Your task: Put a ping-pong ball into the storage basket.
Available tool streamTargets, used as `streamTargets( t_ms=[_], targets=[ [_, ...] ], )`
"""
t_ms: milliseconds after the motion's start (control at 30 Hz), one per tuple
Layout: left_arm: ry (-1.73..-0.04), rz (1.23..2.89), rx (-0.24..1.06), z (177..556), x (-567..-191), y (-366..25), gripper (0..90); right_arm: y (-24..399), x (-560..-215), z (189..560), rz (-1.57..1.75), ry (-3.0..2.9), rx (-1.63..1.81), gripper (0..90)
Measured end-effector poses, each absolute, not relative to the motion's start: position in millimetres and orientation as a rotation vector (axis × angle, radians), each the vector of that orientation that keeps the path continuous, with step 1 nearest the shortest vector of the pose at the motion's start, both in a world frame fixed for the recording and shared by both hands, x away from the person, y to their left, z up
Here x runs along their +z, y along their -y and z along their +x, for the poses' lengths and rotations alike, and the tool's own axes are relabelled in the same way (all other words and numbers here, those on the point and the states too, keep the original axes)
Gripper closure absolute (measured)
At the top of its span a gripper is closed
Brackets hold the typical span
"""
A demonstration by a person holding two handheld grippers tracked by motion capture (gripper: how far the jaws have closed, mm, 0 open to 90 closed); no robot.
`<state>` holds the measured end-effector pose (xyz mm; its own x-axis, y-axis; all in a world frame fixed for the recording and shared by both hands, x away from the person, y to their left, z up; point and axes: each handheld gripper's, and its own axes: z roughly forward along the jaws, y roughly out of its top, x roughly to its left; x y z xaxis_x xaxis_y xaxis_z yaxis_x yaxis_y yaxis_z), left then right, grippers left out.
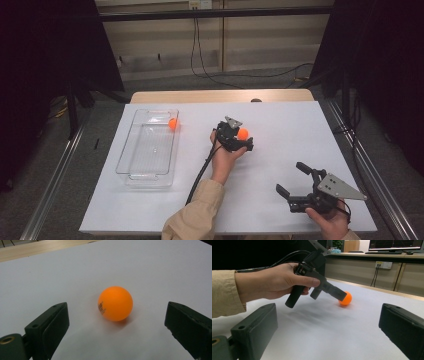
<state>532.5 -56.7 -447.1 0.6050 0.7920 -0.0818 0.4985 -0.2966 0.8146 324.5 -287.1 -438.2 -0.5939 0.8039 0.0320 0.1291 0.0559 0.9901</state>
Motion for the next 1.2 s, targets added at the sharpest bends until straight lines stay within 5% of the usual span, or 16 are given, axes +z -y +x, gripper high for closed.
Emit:
streamTargets(
  t_ms=[667,1200],
  targets=[
    [-1.029,1.979,0.443,538,-452,60,7.3,286,-438,324,0.934,-1.787,1.586,1.4],
    [-1.037,2.005,0.422,550,-461,68,27.8,287,-439,324,0.932,-1.794,1.592,1.4]
  ],
)
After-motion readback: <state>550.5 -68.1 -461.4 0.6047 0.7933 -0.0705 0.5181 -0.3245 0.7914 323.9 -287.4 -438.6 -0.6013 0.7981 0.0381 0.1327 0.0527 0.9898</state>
